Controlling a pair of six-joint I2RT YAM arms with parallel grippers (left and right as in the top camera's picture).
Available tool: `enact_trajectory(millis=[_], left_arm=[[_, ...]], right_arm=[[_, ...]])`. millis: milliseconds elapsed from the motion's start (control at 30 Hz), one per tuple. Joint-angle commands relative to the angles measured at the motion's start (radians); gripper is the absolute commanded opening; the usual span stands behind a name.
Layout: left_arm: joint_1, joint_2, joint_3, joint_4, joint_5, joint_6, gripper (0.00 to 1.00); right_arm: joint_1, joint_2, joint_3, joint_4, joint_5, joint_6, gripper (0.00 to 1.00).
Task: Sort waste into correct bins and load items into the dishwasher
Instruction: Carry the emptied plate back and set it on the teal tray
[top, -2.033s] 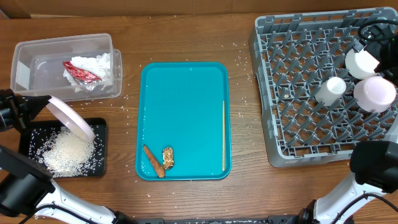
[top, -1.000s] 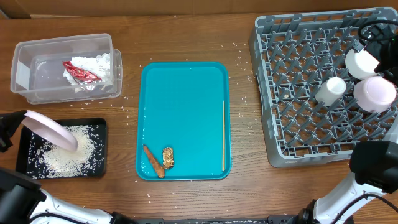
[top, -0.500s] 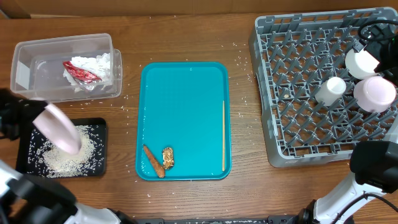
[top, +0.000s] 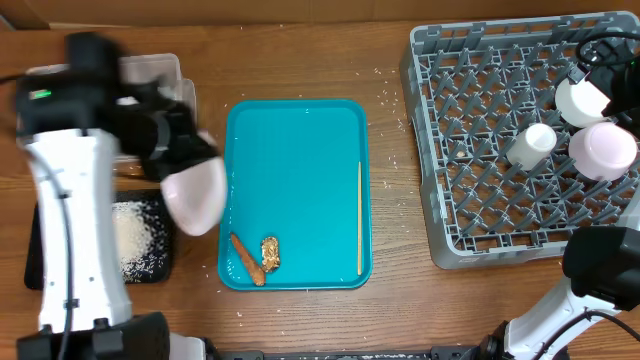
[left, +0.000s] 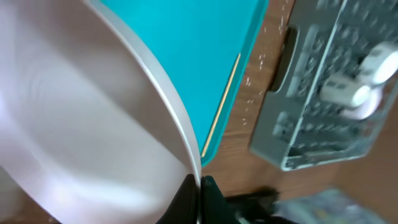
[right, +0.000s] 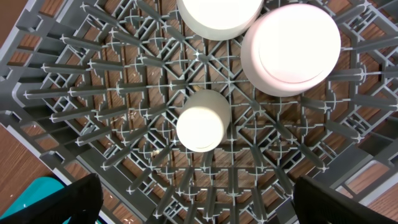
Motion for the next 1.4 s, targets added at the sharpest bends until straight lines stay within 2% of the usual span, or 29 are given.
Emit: enact_trajectory(millis=[0,200,333,733,1000,1033,1067,1100,1167,1200,1233,1367], left_arm=[[-0.178,-0.01,0.004,0.063,-0.237,-0.164,0.04],[-0.431,0.043,0.004,0.221,-0.566,-0.189,0.04],[-0.55,0.145,0.004,0.336,-0.676,-0.188,0.04],[-0.648,0.508,0.004,0.468,-0.672,-0.187,0.04],[-0.678,0.599,0.004,0.463,-0.666,-0.183,0.06],[-0.683,0.599,0.005,0.463,-0.666,-0.183,0.09],[-0.687,0.599,0.009,0.461,-0.666,-0.183,0.17],[-0.69,0.598,0.014,0.453,-0.666,-0.179,0.28],[-0.694,0.598,0.033,0.425,-0.666,-0.18,0.4],[-0.694,0.598,0.049,0.404,-0.666,-0.18,0.52],[-0.694,0.598,0.074,0.375,-0.667,-0.18,0.57],[-0.685,0.598,0.215,0.244,-0.685,-0.181,0.58]], right_arm=[[0.001,-0.045,0.031,0.003,-0.006,0.008,1.0],[0.001,-0.045,0.031,0.003,-0.006,0.008,1.0],[0.001,-0.045,0.031,0.003,-0.006,0.008,1.0],[0.001,-0.045,0.031,0.003,-0.006,0.008,1.0],[0.001,-0.045,0.031,0.003,-0.006,0.008,1.0],[0.001,-0.045,0.031,0.003,-0.006,0.008,1.0],[0.001,-0.045,0.031,0.003,-0.006,0.008,1.0],[0.001,-0.045,0.031,0.003,-0.006,0.008,1.0],[0.001,-0.045,0.031,0.003,-0.006,0.008,1.0],[0.001,-0.045,0.031,0.003,-0.006,0.008,1.0],[0.001,-0.045,0.031,0.003,-0.006,0.008,1.0],[0.001,-0.045,0.031,0.003,-0.006,0.008,1.0]])
